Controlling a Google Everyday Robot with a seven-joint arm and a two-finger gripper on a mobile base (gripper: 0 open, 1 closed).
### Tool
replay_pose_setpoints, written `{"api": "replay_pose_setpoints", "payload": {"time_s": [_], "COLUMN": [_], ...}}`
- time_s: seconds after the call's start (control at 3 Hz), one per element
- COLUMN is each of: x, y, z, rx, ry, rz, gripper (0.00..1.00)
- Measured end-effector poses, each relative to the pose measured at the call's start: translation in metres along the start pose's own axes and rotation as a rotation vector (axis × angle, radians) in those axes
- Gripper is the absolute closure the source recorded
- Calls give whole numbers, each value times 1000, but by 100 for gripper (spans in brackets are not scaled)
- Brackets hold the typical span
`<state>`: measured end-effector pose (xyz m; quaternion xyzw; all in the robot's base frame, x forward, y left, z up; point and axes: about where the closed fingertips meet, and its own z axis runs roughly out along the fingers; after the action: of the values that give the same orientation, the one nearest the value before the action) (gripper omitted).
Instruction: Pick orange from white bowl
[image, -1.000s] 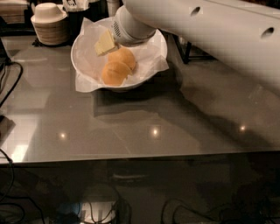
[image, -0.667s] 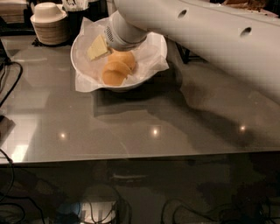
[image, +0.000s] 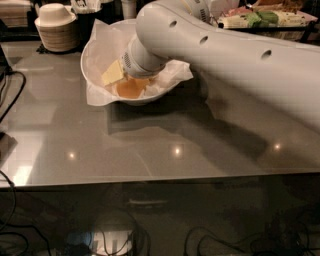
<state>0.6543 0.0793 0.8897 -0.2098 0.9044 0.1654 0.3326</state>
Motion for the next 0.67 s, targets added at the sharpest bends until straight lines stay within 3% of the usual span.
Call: {"api": "replay_pose_setpoints", "payload": {"time_s": [0.67], "x": [38], "y": [-26], "z": [6], "rx": [39], "ry": [-2], "rz": [133], "gripper": [16]}}
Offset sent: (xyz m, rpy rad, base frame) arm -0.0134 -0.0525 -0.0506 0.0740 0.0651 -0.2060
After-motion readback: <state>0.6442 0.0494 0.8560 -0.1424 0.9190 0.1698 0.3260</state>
